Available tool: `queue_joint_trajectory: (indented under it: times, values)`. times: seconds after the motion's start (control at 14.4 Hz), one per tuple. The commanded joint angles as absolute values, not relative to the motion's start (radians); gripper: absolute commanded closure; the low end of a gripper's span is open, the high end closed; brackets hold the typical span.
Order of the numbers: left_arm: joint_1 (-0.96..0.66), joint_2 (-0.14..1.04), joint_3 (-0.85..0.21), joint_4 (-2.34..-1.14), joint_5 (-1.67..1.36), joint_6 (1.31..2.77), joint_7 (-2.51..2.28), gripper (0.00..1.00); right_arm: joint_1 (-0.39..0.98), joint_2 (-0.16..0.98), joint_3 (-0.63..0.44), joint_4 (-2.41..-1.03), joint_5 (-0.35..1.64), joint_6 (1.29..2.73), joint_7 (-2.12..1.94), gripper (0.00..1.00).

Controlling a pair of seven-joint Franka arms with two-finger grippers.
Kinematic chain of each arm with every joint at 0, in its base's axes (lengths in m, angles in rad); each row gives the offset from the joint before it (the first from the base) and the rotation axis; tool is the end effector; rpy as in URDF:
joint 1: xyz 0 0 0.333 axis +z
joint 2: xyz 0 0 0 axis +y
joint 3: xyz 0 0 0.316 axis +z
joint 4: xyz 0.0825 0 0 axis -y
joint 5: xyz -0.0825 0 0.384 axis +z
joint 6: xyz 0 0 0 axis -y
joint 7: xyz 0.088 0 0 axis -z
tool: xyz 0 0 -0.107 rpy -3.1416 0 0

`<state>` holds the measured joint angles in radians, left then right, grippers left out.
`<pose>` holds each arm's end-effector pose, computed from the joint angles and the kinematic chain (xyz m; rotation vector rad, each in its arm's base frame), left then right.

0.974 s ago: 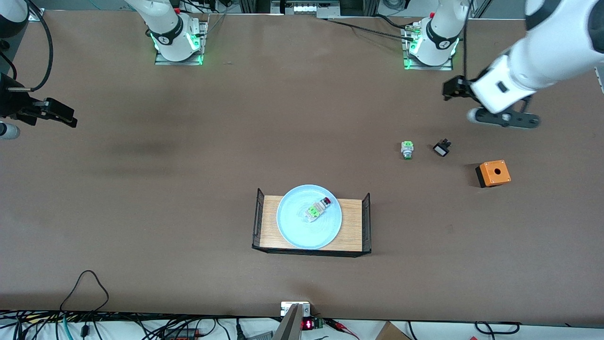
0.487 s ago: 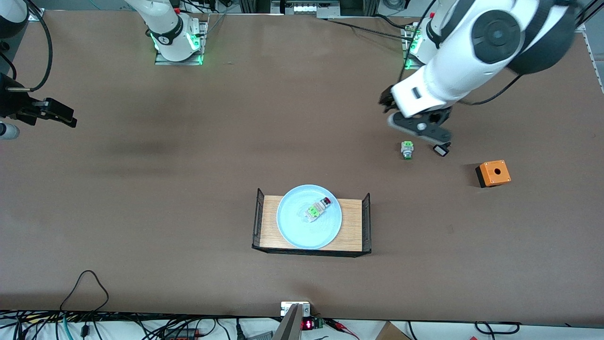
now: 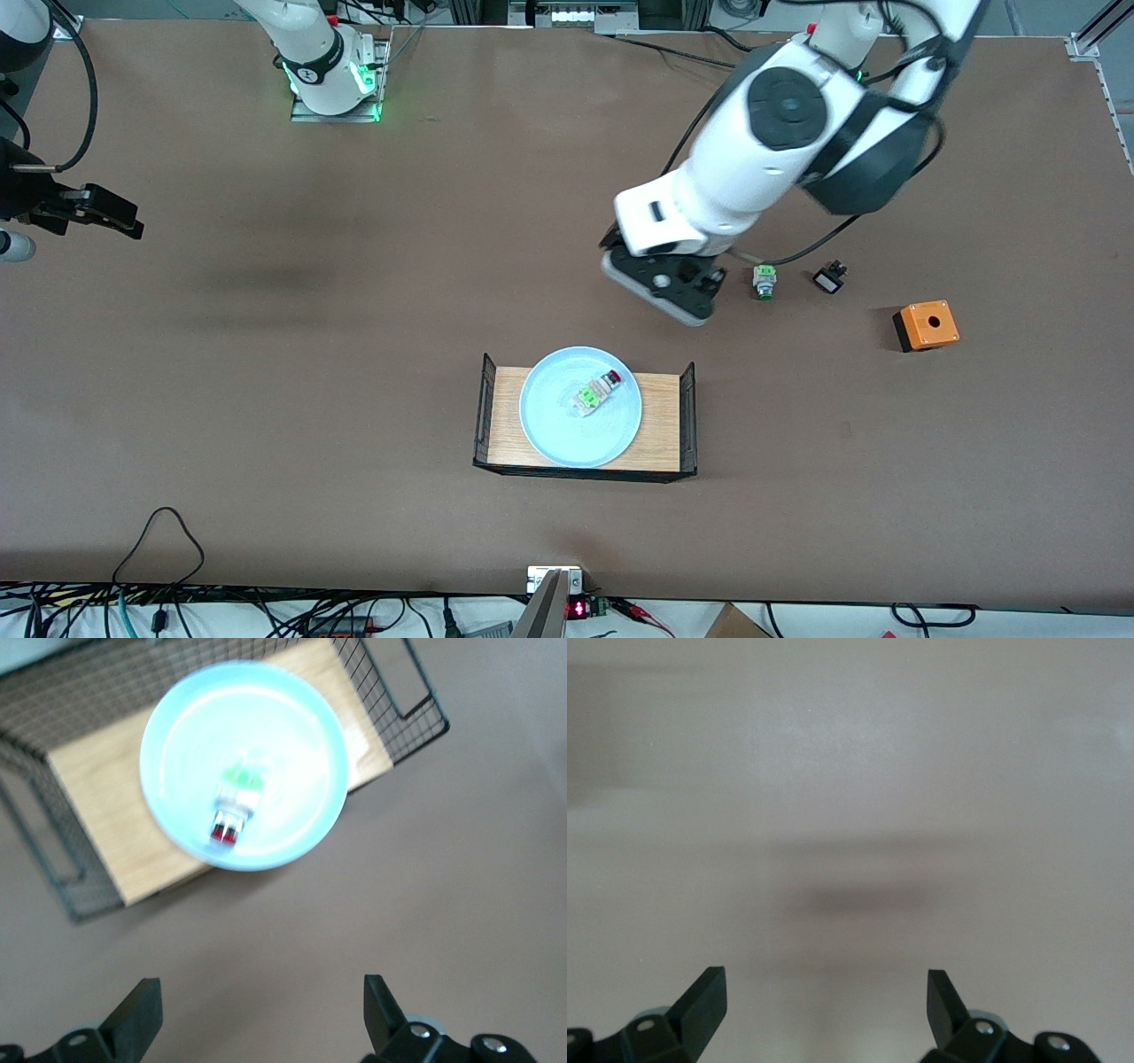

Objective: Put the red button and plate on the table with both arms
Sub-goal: 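Reach the left gripper down to the white-green button on the plate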

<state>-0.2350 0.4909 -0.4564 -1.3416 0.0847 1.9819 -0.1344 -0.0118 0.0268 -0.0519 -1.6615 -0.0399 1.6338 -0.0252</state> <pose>0.5915 -0.3960 0.4871 2.8460 -0.7498 0.1944 0.5626 -0.0396 0.5721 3.1012 -0.0542 -0.0872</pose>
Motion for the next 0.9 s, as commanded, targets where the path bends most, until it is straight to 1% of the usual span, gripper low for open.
queue_joint_trajectory:
  times: [0.0,0.14,0.28,0.63,0.83]
  values:
    - [-0.281,0.638,-0.448,-1.189,0.169,2.051,-0.127,0.0,-0.021,0.012,-0.046,-1.669,-0.025,1.628,-0.049,0.0]
    - [-0.296,0.698,-0.449,-1.154,0.21,2.138,-0.127,0.0,-0.02,0.012,-0.044,-1.669,-0.025,1.628,-0.049,0.0]
    - [-0.301,0.738,-0.446,-1.157,0.216,2.235,-0.127,0.0,-0.018,0.011,-0.041,-1.667,-0.025,1.628,-0.049,0.0]
    - [-0.301,0.821,-0.445,-1.158,0.38,2.335,-0.124,0.0,-0.02,0.005,-0.044,-1.667,-0.025,1.615,-0.052,0.0]
    - [-0.307,0.842,-0.445,-1.163,0.442,2.338,-0.124,0.0,-0.02,0.005,-0.044,-1.664,-0.026,1.615,-0.052,0.0]
